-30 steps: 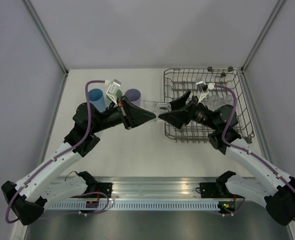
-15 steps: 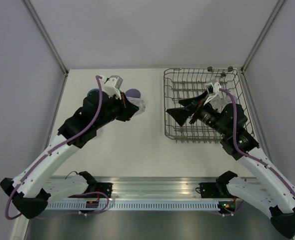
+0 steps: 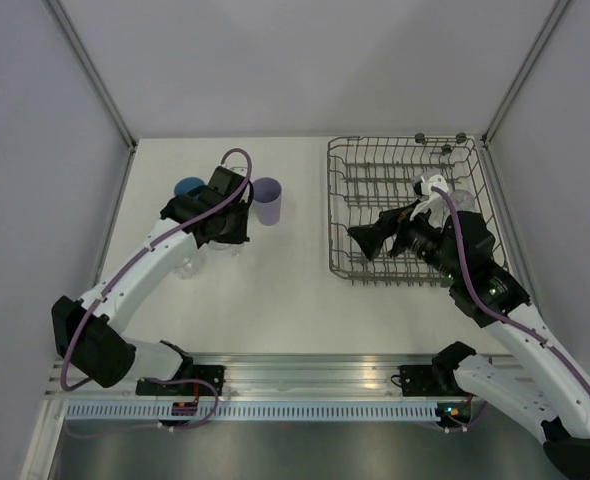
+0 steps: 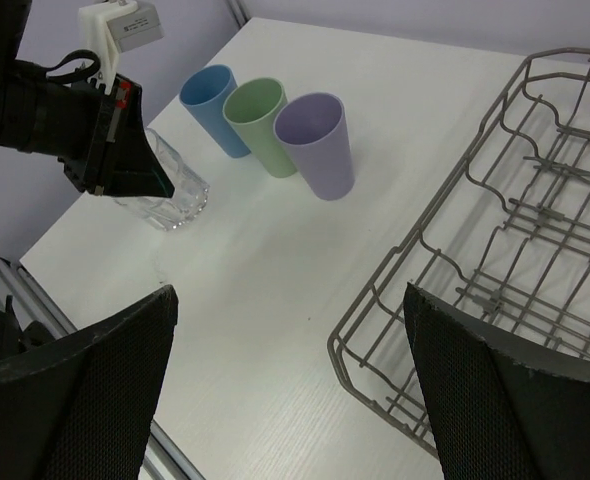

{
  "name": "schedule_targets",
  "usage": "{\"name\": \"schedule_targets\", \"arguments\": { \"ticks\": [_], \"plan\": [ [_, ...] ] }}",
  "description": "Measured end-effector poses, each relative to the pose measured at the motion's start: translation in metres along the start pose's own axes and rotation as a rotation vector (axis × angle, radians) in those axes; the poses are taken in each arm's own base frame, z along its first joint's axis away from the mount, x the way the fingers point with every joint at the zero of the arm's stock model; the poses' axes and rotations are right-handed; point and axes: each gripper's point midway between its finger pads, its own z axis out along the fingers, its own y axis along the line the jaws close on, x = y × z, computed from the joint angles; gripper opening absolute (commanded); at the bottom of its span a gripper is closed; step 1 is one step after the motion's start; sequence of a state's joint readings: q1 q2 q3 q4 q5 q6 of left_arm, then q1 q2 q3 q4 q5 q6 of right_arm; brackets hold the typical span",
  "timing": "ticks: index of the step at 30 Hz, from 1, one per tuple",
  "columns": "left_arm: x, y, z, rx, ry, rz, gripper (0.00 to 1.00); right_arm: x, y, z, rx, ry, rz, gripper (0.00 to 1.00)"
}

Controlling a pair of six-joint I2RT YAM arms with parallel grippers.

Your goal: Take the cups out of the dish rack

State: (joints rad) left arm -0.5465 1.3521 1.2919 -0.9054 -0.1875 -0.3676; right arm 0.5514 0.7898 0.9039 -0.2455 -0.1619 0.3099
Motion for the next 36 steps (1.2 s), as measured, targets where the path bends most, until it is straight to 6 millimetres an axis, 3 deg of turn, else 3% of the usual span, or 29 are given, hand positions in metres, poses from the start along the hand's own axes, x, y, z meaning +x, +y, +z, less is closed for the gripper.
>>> {"name": "schedule_targets", "arguments": {
  "ticks": [7,16,27,36],
  "plan": [
    [0.008,0.027,0.032,-0.069,0.103,-0.011,0.02,0.002,-0.003,-0.007,0.016,0.007,-0.034,0.98],
    [0.041,0.036,0.074,-0.102,0.257,-0.014,0.02,-0.003,-0.001,-0.019,0.009,-0.015,-0.059,0.98],
    [0.063,0.041,0.095,-0.113,0.305,-0.029,0.02,-0.007,0.004,-0.028,-0.009,-0.035,-0.081,0.98],
    [0.059,0.05,0.106,-0.12,0.27,-0.079,0.02,-0.007,0.007,-0.03,-0.028,-0.034,-0.083,0.98]
  ]
}}
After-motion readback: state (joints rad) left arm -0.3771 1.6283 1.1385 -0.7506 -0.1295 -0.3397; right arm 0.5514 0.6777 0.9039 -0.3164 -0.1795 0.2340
